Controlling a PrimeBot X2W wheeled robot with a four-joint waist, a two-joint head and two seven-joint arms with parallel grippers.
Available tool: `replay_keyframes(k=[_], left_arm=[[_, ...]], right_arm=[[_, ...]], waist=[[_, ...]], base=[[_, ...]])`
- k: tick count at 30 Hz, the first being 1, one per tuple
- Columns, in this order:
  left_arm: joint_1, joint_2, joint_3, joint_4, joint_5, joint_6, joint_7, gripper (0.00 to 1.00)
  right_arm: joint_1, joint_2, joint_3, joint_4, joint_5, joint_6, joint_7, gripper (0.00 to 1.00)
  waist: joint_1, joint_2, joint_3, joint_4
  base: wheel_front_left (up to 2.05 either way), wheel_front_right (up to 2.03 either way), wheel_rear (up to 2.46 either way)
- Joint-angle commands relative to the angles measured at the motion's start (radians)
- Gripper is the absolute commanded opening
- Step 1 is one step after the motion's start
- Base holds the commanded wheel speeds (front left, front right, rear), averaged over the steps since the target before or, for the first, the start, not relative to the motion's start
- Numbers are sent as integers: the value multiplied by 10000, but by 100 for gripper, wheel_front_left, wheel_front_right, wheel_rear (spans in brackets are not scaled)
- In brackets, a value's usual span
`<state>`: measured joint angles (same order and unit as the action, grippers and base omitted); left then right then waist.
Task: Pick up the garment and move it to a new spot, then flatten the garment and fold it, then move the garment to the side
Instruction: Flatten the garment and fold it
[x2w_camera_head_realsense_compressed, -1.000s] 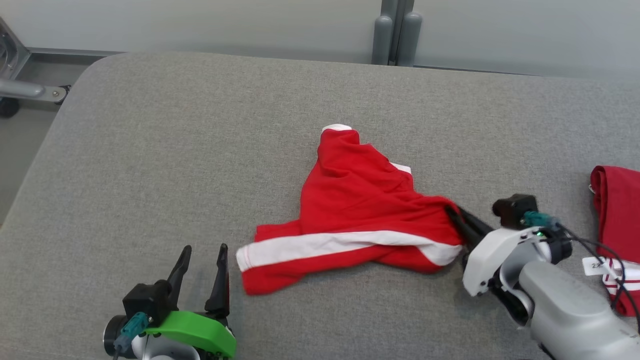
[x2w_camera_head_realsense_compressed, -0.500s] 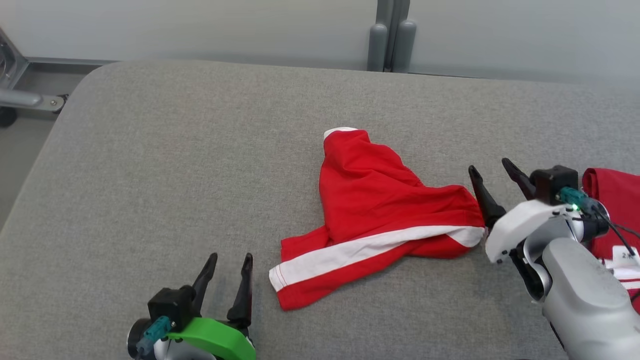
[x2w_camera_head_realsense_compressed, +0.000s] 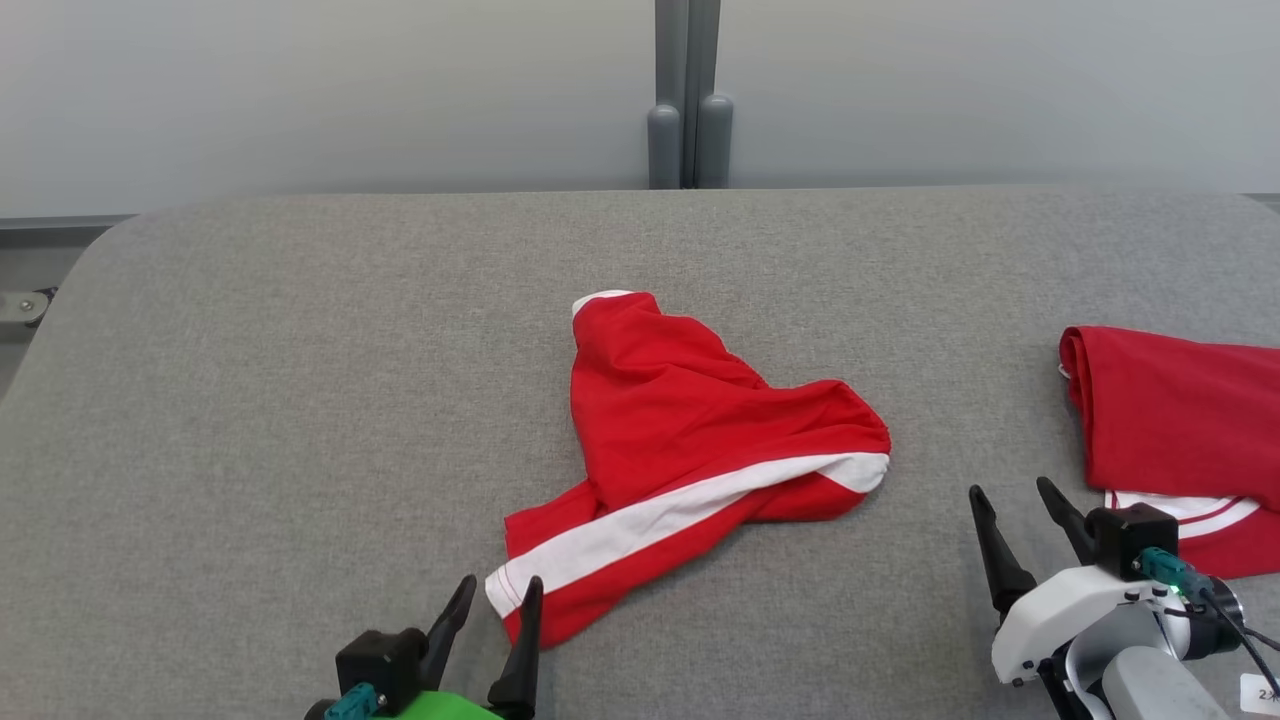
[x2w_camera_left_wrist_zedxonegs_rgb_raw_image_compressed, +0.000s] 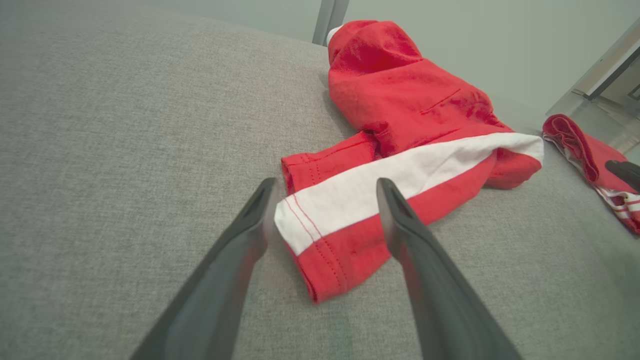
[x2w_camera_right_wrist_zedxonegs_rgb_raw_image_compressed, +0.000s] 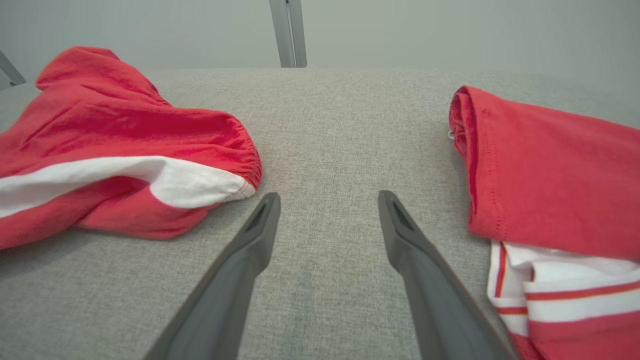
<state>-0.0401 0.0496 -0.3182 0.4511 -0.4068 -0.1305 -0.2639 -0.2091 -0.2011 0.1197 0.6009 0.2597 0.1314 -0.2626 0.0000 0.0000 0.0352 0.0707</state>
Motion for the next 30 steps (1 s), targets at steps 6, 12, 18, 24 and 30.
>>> replay_keyframes(k=[6,12,18,24,30], left_arm=[[360,29,-216,271,-455,-5,6,100],[148,30,-48,724,-1059,-5,5,100],[-201,29,-379,897,-1552,-5,5,100],[-691,79,-490,886,-1700,-5,5,0],[-549,201,962,338,-725,-5,5,0]], right_arm=[[335,265,-261,-132,-236,-17,-27,100],[120,345,-227,-152,-372,-17,-27,100],[-85,302,-103,-134,-362,-17,-27,100],[-209,259,-62,-72,-278,-17,-27,100],[-170,358,6,-65,-139,-17,-27,100]], waist=[[0,0,-100,-192],[0,0,108,-282],[0,0,306,-462],[0,0,485,-578],[0,0,510,-480]], base=[[0,0,0],[0,0,0],[0,0,0],[0,0,0],[0,0,0]])
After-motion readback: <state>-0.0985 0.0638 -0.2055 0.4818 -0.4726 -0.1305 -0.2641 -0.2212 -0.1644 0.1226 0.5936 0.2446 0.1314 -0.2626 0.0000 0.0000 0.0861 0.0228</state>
